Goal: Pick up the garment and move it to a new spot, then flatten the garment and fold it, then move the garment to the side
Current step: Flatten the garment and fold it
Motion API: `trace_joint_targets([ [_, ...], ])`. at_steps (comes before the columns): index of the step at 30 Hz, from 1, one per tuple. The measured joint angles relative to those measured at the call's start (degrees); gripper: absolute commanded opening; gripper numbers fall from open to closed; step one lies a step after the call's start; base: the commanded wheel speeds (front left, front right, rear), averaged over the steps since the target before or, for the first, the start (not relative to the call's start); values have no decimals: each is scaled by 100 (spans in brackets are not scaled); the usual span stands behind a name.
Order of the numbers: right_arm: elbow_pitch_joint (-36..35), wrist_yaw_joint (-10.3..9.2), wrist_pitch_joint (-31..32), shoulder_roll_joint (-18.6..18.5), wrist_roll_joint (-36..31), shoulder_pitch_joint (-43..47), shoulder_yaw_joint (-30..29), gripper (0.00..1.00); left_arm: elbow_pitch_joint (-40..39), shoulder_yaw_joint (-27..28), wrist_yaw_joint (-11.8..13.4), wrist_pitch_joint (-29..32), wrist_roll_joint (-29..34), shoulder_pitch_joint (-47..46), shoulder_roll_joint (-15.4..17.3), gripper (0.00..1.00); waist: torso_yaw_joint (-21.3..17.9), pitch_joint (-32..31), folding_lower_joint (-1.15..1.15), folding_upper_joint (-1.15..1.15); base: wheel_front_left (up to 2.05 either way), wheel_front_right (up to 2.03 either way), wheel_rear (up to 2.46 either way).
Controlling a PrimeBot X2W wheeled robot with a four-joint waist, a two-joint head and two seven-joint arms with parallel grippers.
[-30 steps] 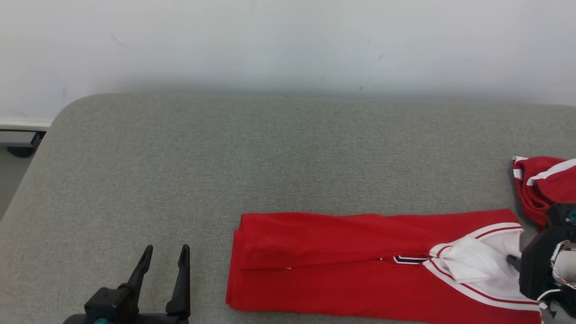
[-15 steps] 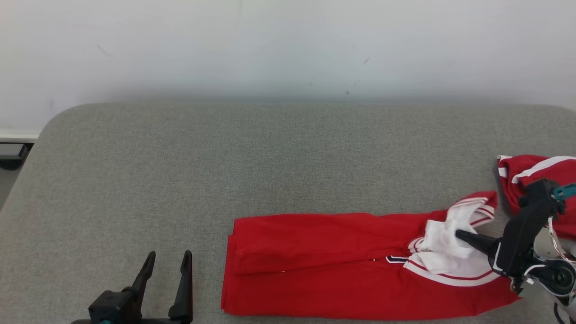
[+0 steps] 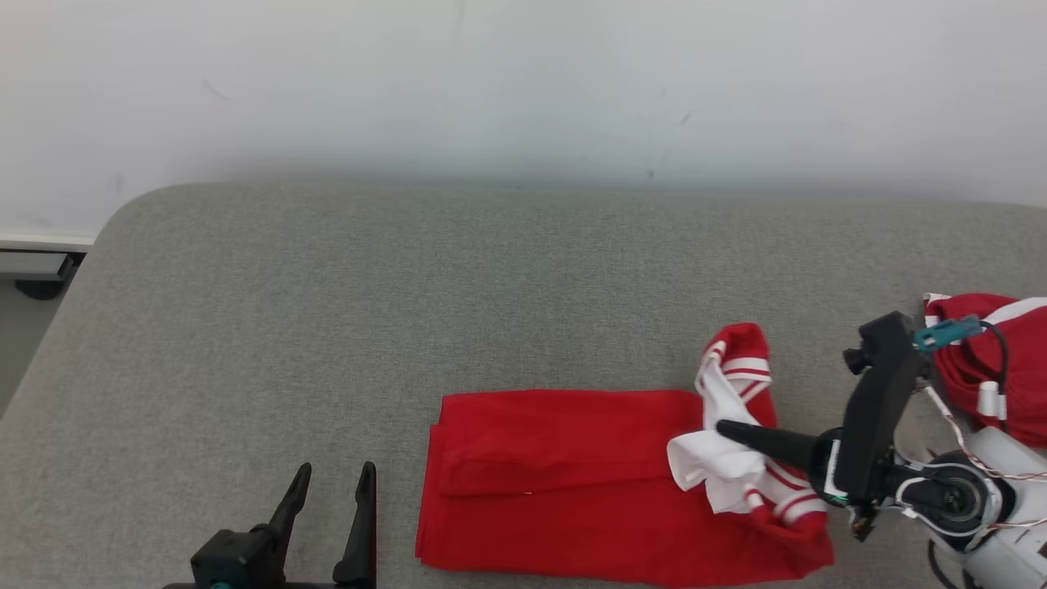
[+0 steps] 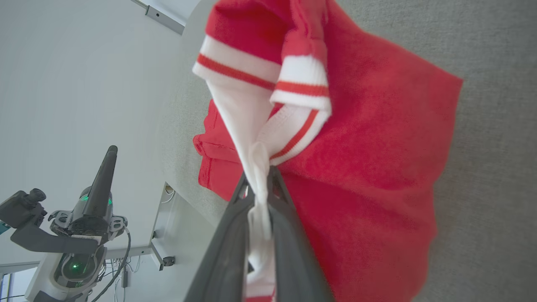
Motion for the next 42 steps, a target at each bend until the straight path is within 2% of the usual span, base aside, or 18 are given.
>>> trace_joint_targets([
  [8, -274, -165, 1, 417, 64, -19, 55, 0, 74, -48, -7, 32, 1, -23, -26, 100, 199, 22, 0, 0, 0, 0, 0],
  [20, -200, -616, -189, 1221, 4, -367, 205, 0, 151, -151, -12, 49, 0, -176, -80, 100, 486, 107, 0, 0, 0, 0, 0],
  [33, 379, -836, -415, 1873, -169, -528, 405, 0, 280, -159, -14, 44, -9, -261, -155, 100, 720, 176, 0, 0, 0, 0, 0],
  [42, 706, -883, -575, 2052, -223, -591, 398, 0, 316, -226, -60, 40, -9, -388, -205, 100, 867, 255, 0, 0, 0, 0, 0],
])
